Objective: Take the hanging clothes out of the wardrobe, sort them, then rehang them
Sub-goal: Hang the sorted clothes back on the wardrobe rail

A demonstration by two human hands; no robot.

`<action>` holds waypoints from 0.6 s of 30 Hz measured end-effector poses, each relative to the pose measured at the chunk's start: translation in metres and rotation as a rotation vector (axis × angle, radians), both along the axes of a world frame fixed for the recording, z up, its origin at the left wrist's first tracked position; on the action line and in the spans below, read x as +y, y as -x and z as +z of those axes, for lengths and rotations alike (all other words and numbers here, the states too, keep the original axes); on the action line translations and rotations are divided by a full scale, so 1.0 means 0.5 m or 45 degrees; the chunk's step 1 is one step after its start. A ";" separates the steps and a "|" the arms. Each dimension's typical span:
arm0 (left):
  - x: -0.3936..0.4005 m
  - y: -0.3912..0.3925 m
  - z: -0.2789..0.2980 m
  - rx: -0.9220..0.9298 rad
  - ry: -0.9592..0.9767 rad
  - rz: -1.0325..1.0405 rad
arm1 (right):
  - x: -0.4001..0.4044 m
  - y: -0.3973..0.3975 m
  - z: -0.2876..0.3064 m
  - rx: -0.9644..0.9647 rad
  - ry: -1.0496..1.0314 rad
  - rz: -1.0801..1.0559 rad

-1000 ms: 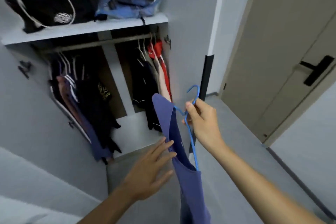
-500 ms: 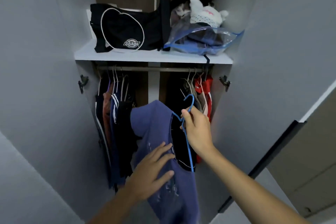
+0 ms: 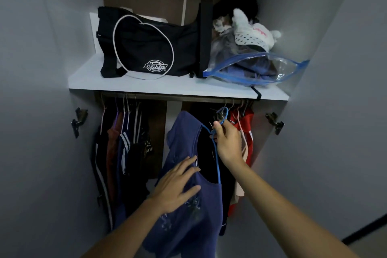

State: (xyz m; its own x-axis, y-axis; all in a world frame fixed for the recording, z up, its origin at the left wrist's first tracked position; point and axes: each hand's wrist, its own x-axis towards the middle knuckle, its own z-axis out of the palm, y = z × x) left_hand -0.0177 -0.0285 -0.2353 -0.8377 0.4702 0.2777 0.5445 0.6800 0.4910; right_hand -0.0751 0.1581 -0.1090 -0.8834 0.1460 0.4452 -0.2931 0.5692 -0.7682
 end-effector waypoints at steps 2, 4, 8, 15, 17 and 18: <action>-0.001 0.045 -0.012 0.027 0.013 0.010 | -0.005 0.051 -0.007 0.007 -0.016 -0.015; -0.002 0.093 -0.028 0.041 0.040 0.019 | -0.009 0.102 -0.020 0.026 -0.040 -0.010; -0.006 0.200 -0.077 0.062 0.037 0.022 | -0.015 0.213 -0.068 0.043 -0.102 -0.013; 0.004 0.386 -0.158 0.035 0.049 0.176 | -0.014 0.426 -0.153 0.127 -0.129 0.029; 0.006 0.428 -0.174 0.044 0.037 0.194 | -0.020 0.472 -0.165 0.141 -0.137 0.041; 0.006 0.449 -0.180 0.045 0.021 0.204 | -0.025 0.495 -0.170 0.144 -0.147 0.039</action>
